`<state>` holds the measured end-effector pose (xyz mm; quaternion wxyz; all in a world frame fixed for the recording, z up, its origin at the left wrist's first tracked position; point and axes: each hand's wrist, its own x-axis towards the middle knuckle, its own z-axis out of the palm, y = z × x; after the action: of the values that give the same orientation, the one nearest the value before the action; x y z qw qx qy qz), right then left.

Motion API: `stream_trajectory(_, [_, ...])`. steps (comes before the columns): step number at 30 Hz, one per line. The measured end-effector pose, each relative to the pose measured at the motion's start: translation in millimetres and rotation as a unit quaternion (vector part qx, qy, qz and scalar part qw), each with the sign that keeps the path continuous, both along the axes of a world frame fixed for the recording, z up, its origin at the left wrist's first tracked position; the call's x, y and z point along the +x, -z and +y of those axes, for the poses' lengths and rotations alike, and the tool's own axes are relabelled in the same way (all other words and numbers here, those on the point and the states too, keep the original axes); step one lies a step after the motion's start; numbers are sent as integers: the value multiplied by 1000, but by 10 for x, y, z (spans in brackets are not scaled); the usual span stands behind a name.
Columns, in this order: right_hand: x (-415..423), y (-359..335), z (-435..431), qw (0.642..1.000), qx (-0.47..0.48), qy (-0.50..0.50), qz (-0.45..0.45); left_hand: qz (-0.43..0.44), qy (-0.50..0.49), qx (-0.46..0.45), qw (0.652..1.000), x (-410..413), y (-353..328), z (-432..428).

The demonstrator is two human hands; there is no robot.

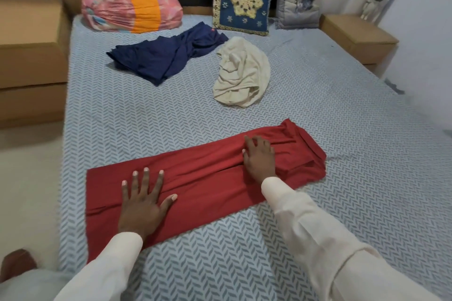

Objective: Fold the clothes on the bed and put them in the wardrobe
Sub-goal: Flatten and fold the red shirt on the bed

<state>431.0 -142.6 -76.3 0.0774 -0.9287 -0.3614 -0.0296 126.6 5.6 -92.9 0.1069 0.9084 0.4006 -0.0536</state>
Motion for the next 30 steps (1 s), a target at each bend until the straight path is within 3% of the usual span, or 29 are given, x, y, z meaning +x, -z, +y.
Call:
stream_trajectory(5, [-707,128,441,992,8,-122,7,-8,-80,5,997,-454,-30,37])
stream_trajectory(13, [-1535,128,1075,984,-6,-163,76,-74,-217,-54,972,-860,-252,45])
stream_trajectory(19, [-2126,-20,1505,966,-24,-231,112,-120,-351,-181,911,-993,-448,45])
stream_trajectory(24, [-2738,-142,1936,948,-43,-280,147,-108,-352,-261,892,-1248,-375,71])
stream_trajectory(27, [-3012,-209,2097,945,-94,-244,197,-128,-351,-270,887,-1345,-285,56])
stream_trajectory(30, [-3176,-258,2192,952,-125,-220,174,-185,-373,-277,866,-1350,-321,-14])
